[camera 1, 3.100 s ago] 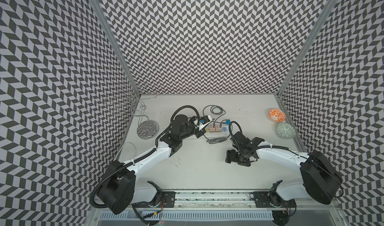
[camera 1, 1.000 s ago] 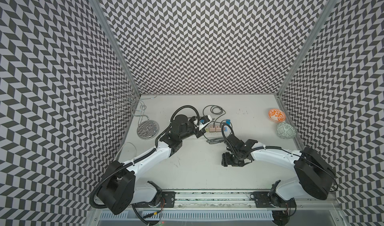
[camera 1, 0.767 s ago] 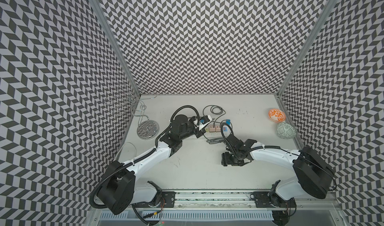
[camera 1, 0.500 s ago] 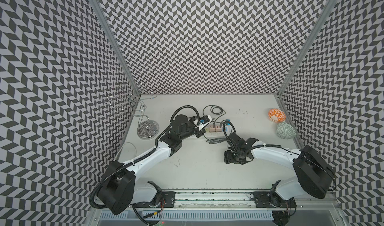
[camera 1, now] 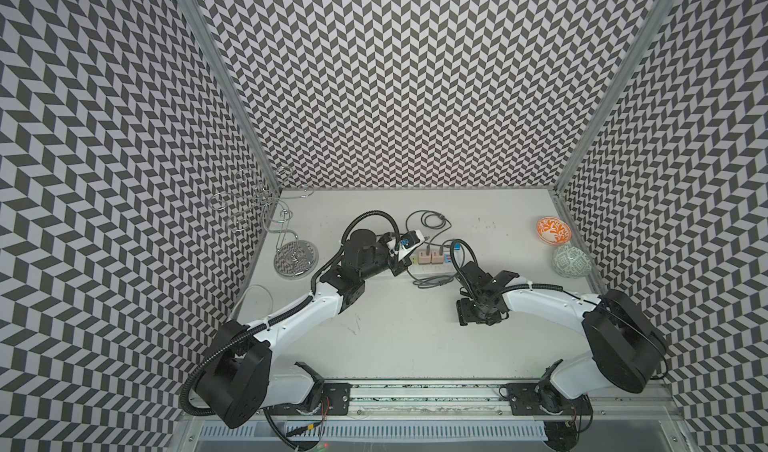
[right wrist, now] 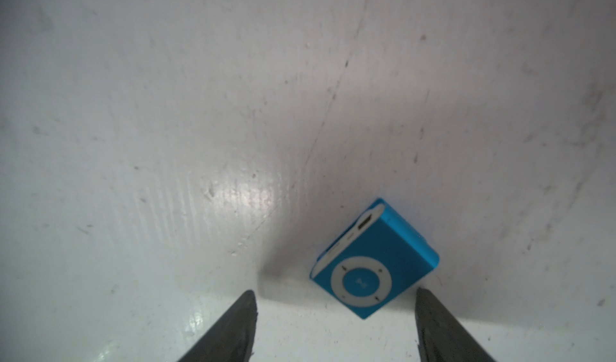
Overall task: Charge mp3
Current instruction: Adjust the mp3 player at the center of the board, then pick up the MP3 player from the center of the board.
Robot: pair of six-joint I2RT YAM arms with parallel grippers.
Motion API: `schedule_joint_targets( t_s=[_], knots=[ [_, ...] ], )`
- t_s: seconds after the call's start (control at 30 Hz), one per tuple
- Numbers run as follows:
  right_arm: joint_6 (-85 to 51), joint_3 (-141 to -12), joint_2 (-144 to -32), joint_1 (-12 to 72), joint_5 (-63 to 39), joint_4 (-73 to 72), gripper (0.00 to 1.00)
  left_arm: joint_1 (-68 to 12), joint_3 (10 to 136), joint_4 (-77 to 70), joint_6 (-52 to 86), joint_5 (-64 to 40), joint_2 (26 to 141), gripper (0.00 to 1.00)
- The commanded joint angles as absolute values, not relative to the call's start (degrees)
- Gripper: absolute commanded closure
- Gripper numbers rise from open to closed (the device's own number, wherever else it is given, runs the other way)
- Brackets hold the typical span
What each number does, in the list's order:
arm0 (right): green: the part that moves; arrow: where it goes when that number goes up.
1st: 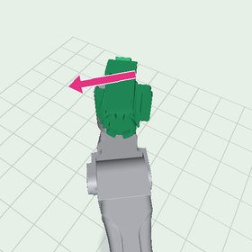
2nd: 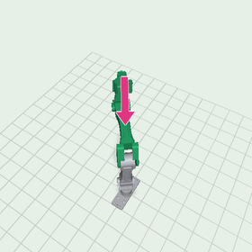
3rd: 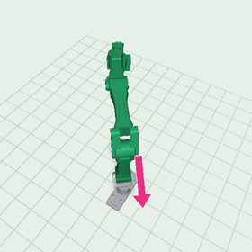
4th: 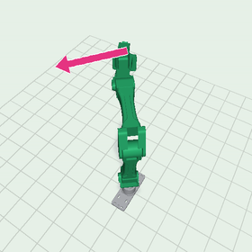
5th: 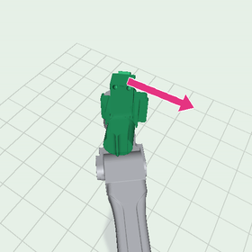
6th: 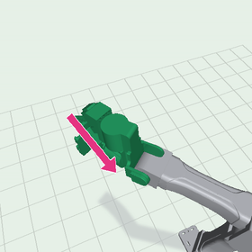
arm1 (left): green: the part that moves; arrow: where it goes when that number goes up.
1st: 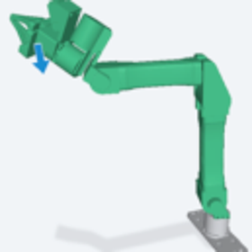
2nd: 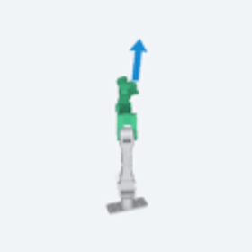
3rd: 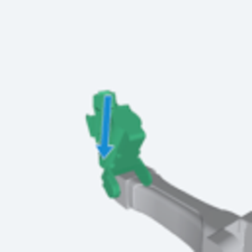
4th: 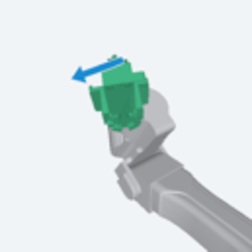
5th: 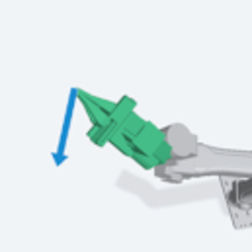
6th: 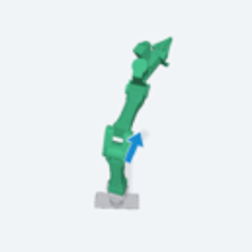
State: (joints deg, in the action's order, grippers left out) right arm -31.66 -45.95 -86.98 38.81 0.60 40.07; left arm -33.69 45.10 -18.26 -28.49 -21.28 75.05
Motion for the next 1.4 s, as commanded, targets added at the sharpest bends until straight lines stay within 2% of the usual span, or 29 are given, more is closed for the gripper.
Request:
schedule_joint_targets(
  t_s=[0.0, 0.53, 0.9, 1.3, 1.37],
  knots=[
    [-31.68, -45.20, -86.03, 38.54, 0.49, 36.34, 0.27, -33.23, 45.62, -18.32, -28.48, -21.19, 75.27, 0.98],
    [-26.39, -46.20, -87.88, 38.58, 3.59, 31.77, 0.28, -33.39, 45.73, -18.27, -28.13, -21.75, 75.32, 0.98],
    [-31.90, -37.85, -81.03, 40.12, 3.98, 30.04, 0.31, -33.32, 45.80, -18.44, -27.95, -22.10, 75.64, 0.98],
    [-30.34, -36.48, -81.04, 40.43, 6.25, 27.81, 0.52, -33.38, 45.79, -18.87, -27.51, -22.54, 75.76, 0.98],
    [-30.07, -36.21, -81.04, 40.46, 5.50, 27.42, 0.58, -33.35, 45.73, -18.98, -27.51, -22.51, 75.71, 0.98]
  ],
)
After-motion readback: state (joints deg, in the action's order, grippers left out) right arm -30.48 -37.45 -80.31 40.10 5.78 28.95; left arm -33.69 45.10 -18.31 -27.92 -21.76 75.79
